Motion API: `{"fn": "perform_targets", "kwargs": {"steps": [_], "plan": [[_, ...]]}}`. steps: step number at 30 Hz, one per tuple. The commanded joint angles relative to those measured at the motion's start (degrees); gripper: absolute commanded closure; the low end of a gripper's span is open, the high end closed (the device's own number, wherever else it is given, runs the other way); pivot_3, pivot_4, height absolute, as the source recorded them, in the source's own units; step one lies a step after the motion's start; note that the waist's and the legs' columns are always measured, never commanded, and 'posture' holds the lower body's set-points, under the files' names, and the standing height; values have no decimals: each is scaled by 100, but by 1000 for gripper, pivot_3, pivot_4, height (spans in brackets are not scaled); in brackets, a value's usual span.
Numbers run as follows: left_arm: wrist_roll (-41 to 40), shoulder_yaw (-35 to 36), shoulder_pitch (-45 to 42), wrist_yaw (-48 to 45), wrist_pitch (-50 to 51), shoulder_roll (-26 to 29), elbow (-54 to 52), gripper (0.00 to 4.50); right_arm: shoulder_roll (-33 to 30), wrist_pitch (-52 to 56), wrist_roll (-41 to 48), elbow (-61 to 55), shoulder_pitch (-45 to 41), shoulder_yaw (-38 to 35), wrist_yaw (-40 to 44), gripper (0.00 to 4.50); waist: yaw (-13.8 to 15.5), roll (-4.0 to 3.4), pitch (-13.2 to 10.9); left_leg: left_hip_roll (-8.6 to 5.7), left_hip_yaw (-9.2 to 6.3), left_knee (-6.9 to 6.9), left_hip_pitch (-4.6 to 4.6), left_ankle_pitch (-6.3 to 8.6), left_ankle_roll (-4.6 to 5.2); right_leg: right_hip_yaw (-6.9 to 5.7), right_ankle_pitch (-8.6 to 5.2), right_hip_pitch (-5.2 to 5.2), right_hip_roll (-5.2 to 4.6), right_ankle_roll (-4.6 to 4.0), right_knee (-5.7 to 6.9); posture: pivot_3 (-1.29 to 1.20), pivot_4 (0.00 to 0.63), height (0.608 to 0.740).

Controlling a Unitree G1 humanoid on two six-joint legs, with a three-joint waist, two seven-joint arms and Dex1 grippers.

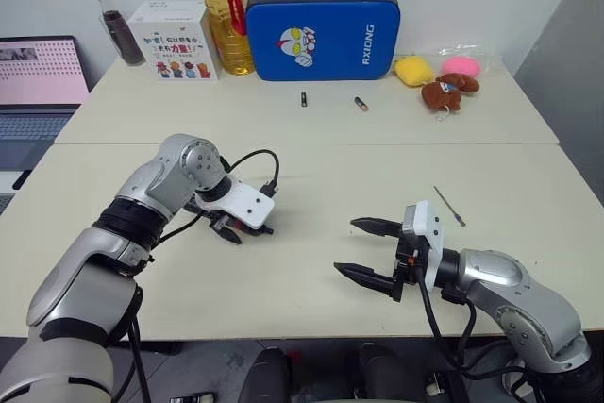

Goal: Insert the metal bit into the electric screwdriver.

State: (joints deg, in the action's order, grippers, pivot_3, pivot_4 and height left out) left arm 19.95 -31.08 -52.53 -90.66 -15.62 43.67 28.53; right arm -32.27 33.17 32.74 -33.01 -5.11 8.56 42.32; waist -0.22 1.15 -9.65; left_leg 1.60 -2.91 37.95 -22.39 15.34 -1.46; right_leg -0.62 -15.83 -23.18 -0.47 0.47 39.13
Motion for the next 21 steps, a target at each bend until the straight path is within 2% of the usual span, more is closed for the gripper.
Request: {"fn": "perform_targets", "kwargs": {"steps": [1, 5, 8, 10, 13, 15, 19, 21], "plan": [[78, 53, 79, 105, 21, 61, -48, 2059, -6, 18, 117, -135, -64, -141, 9, 0, 2, 0, 0, 0, 0, 0, 0, 0, 0, 0, 0, 0, 0, 0, 0, 0, 150, 740], [33, 130, 82, 205, 51, 49, 46, 2773, -138, 68, 133, -151, -168, -187, 125, 0, 2, 0, 0, 0, 1, 0, 0, 0, 0, 0, 0, 0, 0, 0, 0, 0, 150, 740], [-233, 363, 71, 273, 208, -11, 85, 2834, -254, 160, 236, -179, -286, -317, 198, 0, 3, 0, 0, 0, 1, 1, 1, 0, 0, -1, 0, 0, 0, 0, 2, 0, 150, 740], [-681, 739, 17, 307, 786, -167, -17, 2834, -310, 256, 344, -183, -444, -489, 166, 0, 3, 0, -1, 0, 0, 1, 0, 0, 0, 0, 0, 0, 0, 0, 2, 0, 150, 740], [-1736, 1564, -94, 471, 2445, -693, -478, 2834, -346, 447, 585, -175, -759, -843, -4, 0, 20, 2, -3, 0, -9, 9, -16, 0, 0, -4, 0, -4, -2, 0, -2, 0, 150, 740], [-2312, 2127, -188, 945, 3239, -1155, -729, 2834, -295, 602, 759, -198, -988, -1055, -207, 0, 41, 3, -4, -2, -19, 12, -27, 0, -1, -7, 0, -5, -8, 0, -5, 0, 150, 740], [-3249, 3247, -271, 2682, 3908, -2404, -1169, 2834, -15, 709, 733, -94, -1662, -1377, -977, 0, 17, 7, -6, -7, -23, 22, -37, -1, -1, -8, 3, -7, -18, 3, -6, 0, 150, 740], [-3451, 3532, -167, 3442, 3888, -2955, -1393, 2834, 152, 722, 629, 71, -2015, -1490, -1354, 0, -1, 7, -6, -7, -21, 21, -35, -1, -2, -5, 3, -9, -21, 3, -1, 0, 150, 740]]}}
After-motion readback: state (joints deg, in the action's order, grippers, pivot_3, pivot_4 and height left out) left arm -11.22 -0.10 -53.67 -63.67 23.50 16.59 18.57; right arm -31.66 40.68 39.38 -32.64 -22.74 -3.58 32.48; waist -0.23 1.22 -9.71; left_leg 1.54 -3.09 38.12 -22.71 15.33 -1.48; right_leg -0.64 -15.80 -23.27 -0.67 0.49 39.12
